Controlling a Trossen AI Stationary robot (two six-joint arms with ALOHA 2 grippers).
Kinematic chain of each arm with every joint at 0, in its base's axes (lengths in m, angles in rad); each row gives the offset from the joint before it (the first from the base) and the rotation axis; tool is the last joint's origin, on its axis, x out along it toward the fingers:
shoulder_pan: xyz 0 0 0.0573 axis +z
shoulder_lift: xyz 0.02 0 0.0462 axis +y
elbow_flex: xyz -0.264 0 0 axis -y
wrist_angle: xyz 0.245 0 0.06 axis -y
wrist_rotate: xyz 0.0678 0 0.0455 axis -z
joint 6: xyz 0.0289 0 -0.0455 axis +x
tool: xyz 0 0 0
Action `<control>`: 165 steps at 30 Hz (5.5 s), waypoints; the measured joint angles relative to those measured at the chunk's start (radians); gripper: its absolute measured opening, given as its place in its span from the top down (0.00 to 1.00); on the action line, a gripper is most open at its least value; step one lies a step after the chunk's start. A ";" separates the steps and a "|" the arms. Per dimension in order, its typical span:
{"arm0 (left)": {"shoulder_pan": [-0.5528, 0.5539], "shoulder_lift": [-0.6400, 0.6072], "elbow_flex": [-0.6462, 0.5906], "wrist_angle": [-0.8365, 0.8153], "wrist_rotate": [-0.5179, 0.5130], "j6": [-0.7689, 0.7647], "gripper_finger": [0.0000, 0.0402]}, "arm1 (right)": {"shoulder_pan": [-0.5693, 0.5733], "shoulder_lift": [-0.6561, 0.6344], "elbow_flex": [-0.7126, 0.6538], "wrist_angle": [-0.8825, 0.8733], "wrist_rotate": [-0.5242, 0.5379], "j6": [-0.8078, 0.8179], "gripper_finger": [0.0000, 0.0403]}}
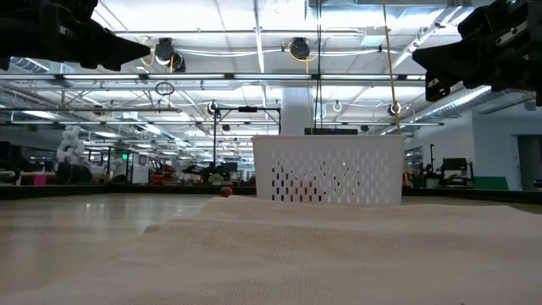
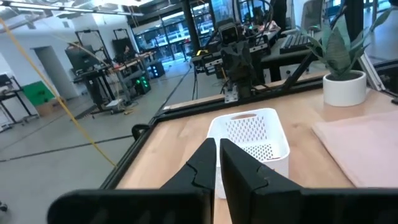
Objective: Pick and placing Produce into tupperware
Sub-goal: Put the red cherry into the white basket
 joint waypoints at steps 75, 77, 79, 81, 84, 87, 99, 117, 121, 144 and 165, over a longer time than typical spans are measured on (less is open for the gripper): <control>0.354 1.351 1.252 -0.926 0.064 0.310 0.92 | 0.000 0.003 0.000 0.003 0.007 -0.041 1.00; 0.351 1.384 1.278 -0.954 0.021 0.298 0.91 | 0.000 0.003 0.000 0.003 0.007 -0.041 1.00; 0.350 1.420 1.300 -0.997 -0.028 0.299 0.90 | 0.000 0.003 0.000 0.004 0.007 -0.041 1.00; 0.345 1.453 1.315 -1.023 -0.066 0.316 0.89 | 0.000 0.003 0.000 0.004 0.007 -0.041 1.00; 0.340 1.480 1.316 -1.036 -0.071 0.368 0.88 | 0.000 0.003 0.000 0.004 0.007 -0.041 1.00; 0.323 1.490 1.317 -1.033 -0.072 0.398 0.88 | 0.000 0.003 0.000 0.005 0.007 -0.041 1.00; 0.244 1.501 1.318 -1.033 -0.103 0.396 0.88 | 0.000 0.003 0.000 0.015 0.008 -0.041 1.00; 0.222 1.512 1.318 -1.030 -0.070 0.434 0.88 | 0.000 0.003 0.000 0.015 0.008 -0.022 1.00; 0.221 1.512 1.318 -1.030 -0.069 0.431 0.88 | 0.000 0.003 0.000 0.015 0.008 -0.022 1.00; 0.223 1.512 1.317 -1.036 0.044 0.447 0.84 | 0.000 0.003 0.000 0.014 0.008 -0.020 1.00; 0.174 1.511 1.147 -0.940 -0.048 0.414 0.25 | 0.000 0.003 0.000 0.010 0.007 -0.014 1.00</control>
